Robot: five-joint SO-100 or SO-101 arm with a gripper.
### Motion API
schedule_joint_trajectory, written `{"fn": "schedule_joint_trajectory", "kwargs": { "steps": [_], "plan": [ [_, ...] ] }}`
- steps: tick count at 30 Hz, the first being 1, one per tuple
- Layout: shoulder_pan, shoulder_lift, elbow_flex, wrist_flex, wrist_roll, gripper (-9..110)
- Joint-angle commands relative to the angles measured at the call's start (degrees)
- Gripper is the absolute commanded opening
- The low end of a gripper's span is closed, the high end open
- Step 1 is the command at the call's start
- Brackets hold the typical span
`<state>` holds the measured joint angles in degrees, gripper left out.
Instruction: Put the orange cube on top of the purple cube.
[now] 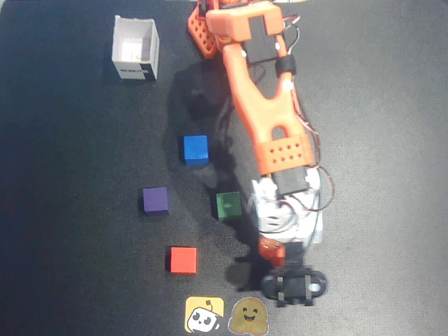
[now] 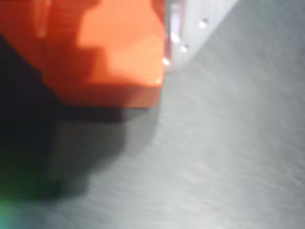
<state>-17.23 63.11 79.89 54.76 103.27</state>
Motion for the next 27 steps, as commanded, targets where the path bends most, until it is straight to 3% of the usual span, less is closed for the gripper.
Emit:
{"fn": "schedule_joint_trajectory", "kwargs": {
  "steps": [1,14,27],
  "plan": [
    [1.9,8.3,-1.6,4.6,-0.5,5],
    [15.4,27.9,10.2,17.7,-7.0,5],
    [30.4,32.8,16.8,22.1,-10.7,6]
  ]
}}
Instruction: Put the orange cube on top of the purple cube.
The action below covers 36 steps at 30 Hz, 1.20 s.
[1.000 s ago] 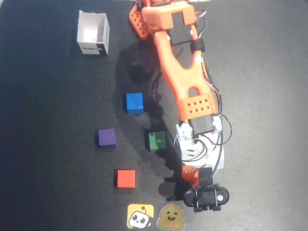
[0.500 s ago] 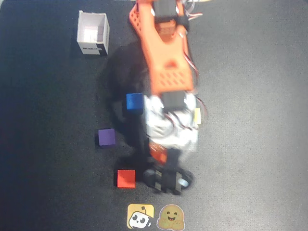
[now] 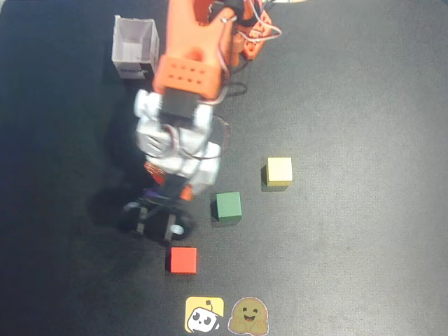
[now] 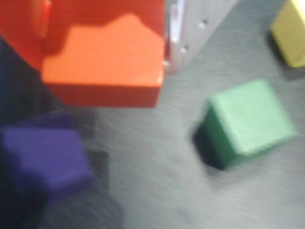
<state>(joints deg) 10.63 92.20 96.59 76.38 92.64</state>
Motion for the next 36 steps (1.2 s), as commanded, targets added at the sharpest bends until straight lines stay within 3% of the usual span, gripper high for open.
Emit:
{"fn": "schedule_joint_trajectory", "kwargs": {
  "steps": [1,11,14,20,36],
  "plan": [
    [3.3,3.9,0.4,0.5,0.3,6],
    [6.4,2.4,1.1,0.6,4.8,9],
    [6.3,2.2,2.5,-2.6,-5.6,9],
    [6.7,1.9,2.7,-3.3,-15.4,9],
    [6.2,-3.0,0.2,-2.1,-20.8,9]
  ]
}}
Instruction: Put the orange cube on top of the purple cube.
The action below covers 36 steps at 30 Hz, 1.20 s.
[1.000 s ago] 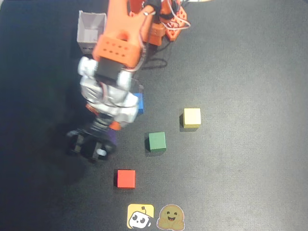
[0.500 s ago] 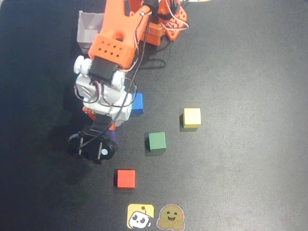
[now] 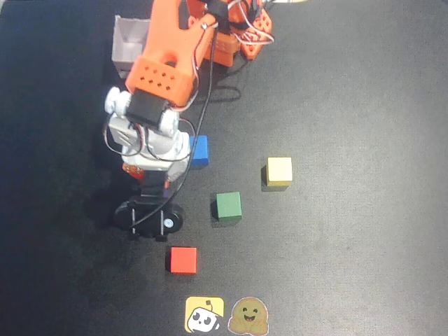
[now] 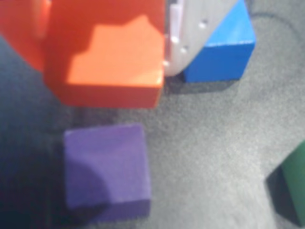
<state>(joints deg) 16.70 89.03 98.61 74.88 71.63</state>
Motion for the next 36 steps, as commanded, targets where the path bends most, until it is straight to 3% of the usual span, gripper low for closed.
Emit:
{"fn": "schedule_joint_trajectory", "kwargs": {
  "steps": [1,11,36],
  "plan": [
    [0.3,-0.1,-1.8,-0.7,1.1,9],
    [-1.0,-0.4,-2.0,-5.4,10.8,9],
    [-0.4,-3.8,0.4,-10.7,7.8,8]
  ]
}}
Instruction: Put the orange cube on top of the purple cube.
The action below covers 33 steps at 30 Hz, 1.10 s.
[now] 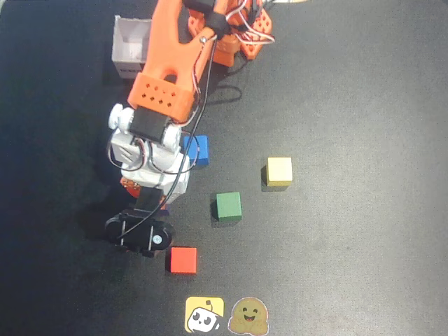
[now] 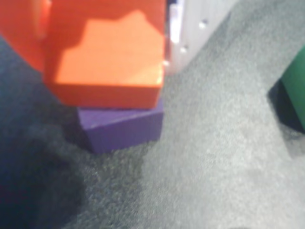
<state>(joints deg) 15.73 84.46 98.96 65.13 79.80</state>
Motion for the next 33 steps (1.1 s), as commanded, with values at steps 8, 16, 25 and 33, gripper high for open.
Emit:
{"fn": "schedule_joint_trajectory", "kwargs": {
  "steps": [8,16,25,33],
  "plan": [
    [1.1,1.1,3.4,-2.5,-0.6,8],
    [1.2,1.9,5.8,-3.7,-0.6,9],
    [1.3,2.7,6.6,-3.9,-0.4,14],
    [1.4,3.4,6.2,-3.9,0.2,16]
  ]
}}
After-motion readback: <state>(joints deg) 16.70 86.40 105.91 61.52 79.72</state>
